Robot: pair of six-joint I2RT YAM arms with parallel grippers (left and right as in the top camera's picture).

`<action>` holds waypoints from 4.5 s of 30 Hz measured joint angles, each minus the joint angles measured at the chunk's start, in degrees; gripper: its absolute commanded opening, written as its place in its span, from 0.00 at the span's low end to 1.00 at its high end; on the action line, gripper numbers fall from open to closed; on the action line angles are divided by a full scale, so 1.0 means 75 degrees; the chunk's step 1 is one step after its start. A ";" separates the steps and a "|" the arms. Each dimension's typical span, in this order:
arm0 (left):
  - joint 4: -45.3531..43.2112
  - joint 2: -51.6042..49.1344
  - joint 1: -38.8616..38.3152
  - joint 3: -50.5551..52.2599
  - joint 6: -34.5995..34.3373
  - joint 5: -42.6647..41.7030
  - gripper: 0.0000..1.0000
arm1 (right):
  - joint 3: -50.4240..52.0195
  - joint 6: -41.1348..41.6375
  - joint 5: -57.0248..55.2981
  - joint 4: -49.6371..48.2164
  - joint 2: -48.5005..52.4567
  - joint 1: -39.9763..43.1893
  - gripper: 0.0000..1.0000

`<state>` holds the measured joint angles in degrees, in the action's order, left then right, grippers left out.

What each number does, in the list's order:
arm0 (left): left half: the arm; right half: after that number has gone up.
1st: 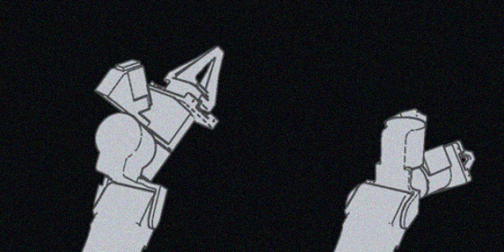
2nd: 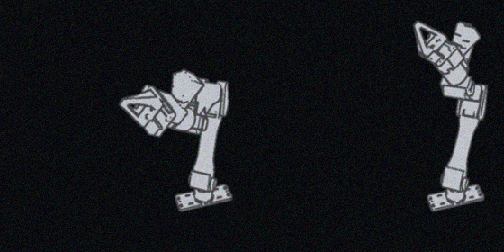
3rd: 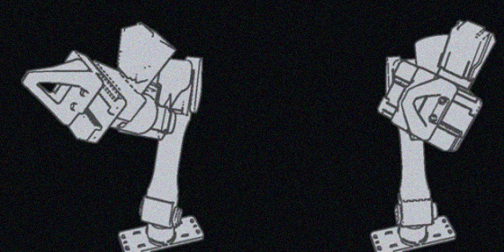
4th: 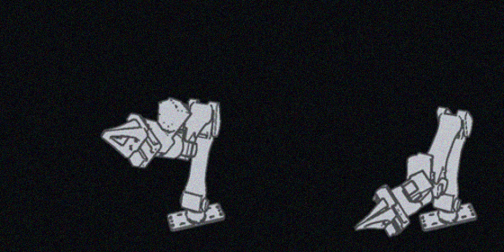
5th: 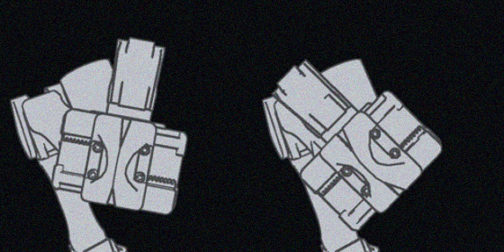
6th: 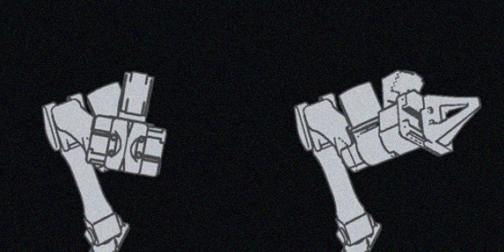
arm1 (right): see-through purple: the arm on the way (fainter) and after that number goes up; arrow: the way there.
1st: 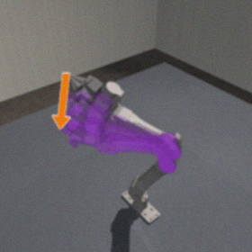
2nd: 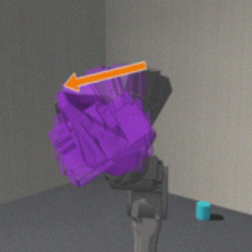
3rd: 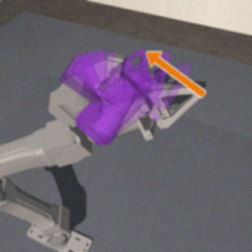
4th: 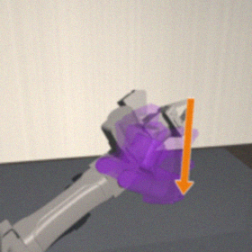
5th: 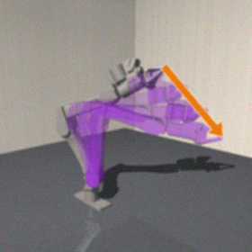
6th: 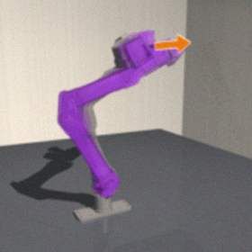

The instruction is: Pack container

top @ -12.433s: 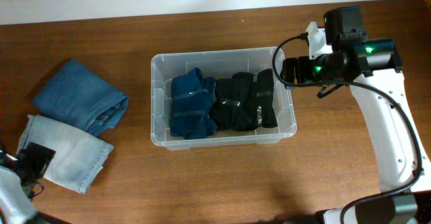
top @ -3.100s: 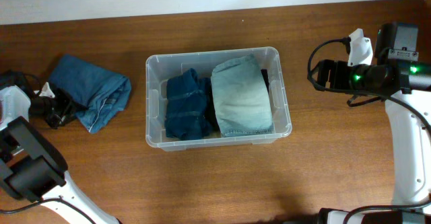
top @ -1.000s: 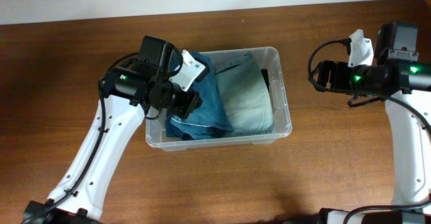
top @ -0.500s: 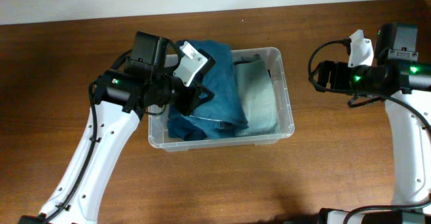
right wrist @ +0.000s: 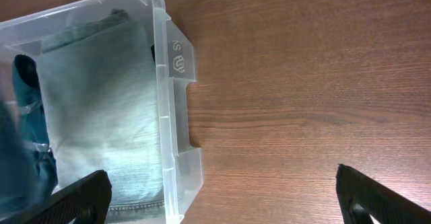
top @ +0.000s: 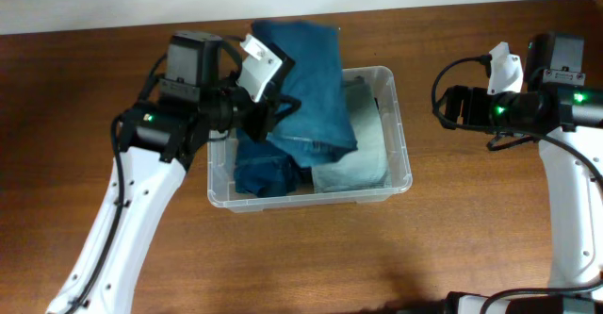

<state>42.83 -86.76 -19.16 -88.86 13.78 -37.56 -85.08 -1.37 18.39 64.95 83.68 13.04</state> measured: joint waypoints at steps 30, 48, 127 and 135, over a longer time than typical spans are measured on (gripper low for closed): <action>0.2617 -0.1716 -0.0122 -0.0353 -0.0965 0.2148 0.15 | 0.0000 0.0003 -0.0058 0.0003 0.0000 0.0000 0.98; 0.3369 -0.2107 -0.0122 -0.1247 -0.0985 0.5045 0.52 | 0.0000 0.0000 -0.0055 0.0023 0.0000 0.0000 0.99; 0.0580 0.7790 0.2407 0.5295 -0.1332 0.4759 0.99 | 0.4750 -0.0023 -0.1970 -0.1871 -0.7764 -0.2390 0.98; 0.2952 0.8591 0.2407 0.5785 -0.1361 0.4759 0.99 | 0.4861 -0.0023 -0.1996 -0.0854 -0.7784 -0.2390 0.98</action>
<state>64.97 -22.33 -1.10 -45.47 3.57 -1.87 -48.62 -1.54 3.42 58.54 25.30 -4.89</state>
